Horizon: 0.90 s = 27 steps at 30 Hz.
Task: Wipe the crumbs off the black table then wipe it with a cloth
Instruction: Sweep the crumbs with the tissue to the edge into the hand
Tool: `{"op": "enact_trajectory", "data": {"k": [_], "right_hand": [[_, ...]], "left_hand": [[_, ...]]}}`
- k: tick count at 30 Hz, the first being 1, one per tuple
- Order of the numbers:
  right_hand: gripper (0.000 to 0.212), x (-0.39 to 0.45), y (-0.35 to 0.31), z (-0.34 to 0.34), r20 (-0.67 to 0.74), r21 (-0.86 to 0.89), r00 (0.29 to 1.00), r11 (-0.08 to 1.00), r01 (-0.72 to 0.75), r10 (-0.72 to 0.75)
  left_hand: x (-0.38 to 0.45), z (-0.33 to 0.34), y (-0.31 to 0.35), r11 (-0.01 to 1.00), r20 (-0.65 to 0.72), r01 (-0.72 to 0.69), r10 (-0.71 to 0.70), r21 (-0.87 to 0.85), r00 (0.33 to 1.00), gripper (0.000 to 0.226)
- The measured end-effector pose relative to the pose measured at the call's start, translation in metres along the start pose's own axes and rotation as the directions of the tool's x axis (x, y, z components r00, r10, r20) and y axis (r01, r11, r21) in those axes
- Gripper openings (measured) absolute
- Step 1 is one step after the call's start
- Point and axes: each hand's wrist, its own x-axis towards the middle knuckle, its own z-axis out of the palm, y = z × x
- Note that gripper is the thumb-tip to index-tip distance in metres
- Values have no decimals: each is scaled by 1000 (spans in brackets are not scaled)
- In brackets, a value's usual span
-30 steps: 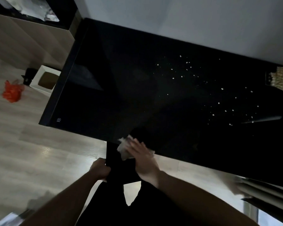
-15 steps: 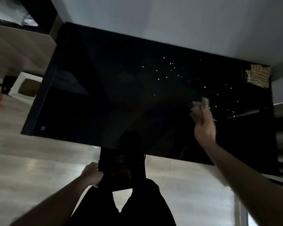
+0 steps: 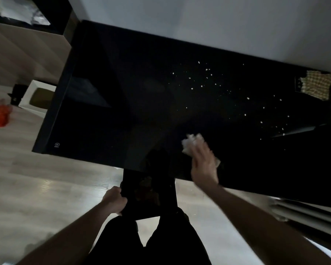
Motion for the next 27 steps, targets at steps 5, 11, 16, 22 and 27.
{"op": "enact_trajectory", "data": {"k": [5,11,16,22,27], "right_hand": [[58,-68,-87,56,270,366,883,890,274,-383],[52,-40,-112,31,217,433,958,898,77,-186],[68,83,-73,-36,-1,280,995,955,94,-98],[59,203,-35,-73,26,-36,1000,999,1,0],[66,206,-35,-37,118,-225,993,974,15,12]], "left_hand": [[11,5,-13,1000,1,8,-8,-11,1000,48],[6,2,-18,1000,-3,-1,1,12,1000,46],[-3,-3,-14,1000,-16,3,-3,3,1000,43],[1,-4,-13,1000,-32,13,-13,-4,999,37],[3,-4,-13,1000,-33,17,-17,-12,999,25]]}}
